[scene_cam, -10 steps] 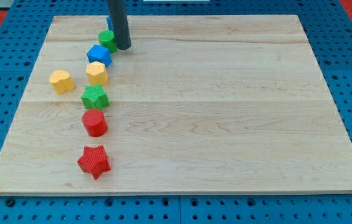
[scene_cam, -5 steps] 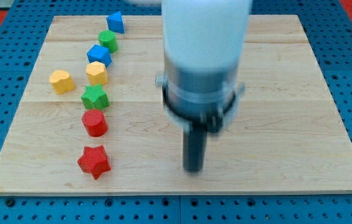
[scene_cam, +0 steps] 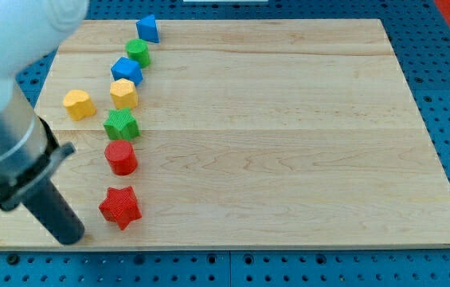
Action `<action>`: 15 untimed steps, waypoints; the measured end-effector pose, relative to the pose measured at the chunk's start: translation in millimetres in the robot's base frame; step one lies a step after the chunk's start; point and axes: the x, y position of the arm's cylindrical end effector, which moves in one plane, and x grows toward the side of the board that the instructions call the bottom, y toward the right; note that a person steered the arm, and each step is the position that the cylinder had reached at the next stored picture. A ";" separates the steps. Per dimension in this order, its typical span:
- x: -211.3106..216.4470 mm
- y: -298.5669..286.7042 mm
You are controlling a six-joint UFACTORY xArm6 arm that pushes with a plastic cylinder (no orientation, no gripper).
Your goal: Move the yellow heart towards the top left
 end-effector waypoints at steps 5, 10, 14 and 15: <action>-172.6 -33.8; -217.1 -53.4; -206.3 -29.5; -213.2 -23.3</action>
